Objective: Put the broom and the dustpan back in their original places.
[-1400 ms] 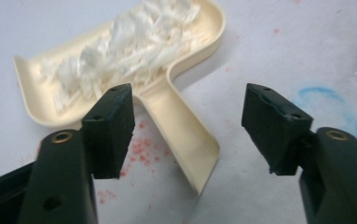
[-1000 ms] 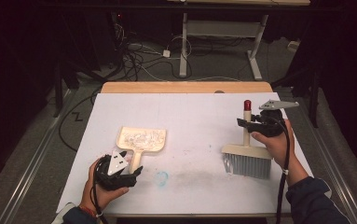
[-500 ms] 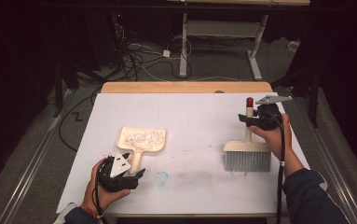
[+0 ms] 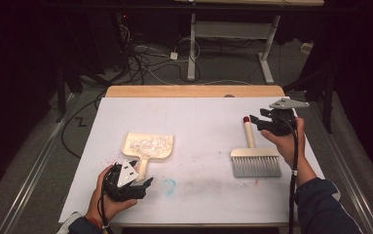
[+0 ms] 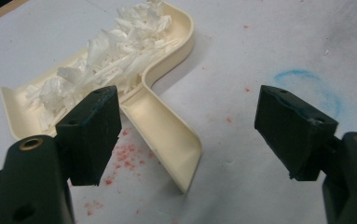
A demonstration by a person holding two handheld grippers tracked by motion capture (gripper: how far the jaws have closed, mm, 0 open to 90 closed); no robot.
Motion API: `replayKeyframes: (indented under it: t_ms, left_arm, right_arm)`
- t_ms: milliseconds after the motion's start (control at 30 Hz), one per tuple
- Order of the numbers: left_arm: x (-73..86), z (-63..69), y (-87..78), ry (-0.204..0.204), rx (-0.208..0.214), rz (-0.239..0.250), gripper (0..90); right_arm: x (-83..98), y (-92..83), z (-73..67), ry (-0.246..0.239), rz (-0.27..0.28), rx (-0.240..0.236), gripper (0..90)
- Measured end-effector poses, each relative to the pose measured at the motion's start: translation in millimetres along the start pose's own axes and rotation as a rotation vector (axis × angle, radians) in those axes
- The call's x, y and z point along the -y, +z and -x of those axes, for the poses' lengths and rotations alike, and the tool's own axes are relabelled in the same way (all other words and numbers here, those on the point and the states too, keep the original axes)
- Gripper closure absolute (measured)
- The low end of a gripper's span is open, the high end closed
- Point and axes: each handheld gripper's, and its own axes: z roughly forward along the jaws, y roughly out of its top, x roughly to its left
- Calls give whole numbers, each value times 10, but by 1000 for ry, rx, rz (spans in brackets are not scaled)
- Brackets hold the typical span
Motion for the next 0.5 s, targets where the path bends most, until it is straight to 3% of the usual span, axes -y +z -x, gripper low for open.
replayKeyframes:
  t_ms: [133,500]
  left_arm:
    - [1,1,4,13,-5,5,220]
    - [14,2,-7,1,-5,-1,219]
  right_arm:
    - [-3,-76,-56,-4,41,-1,495]
    - [63,-245,-246,-51,133,-4,394]
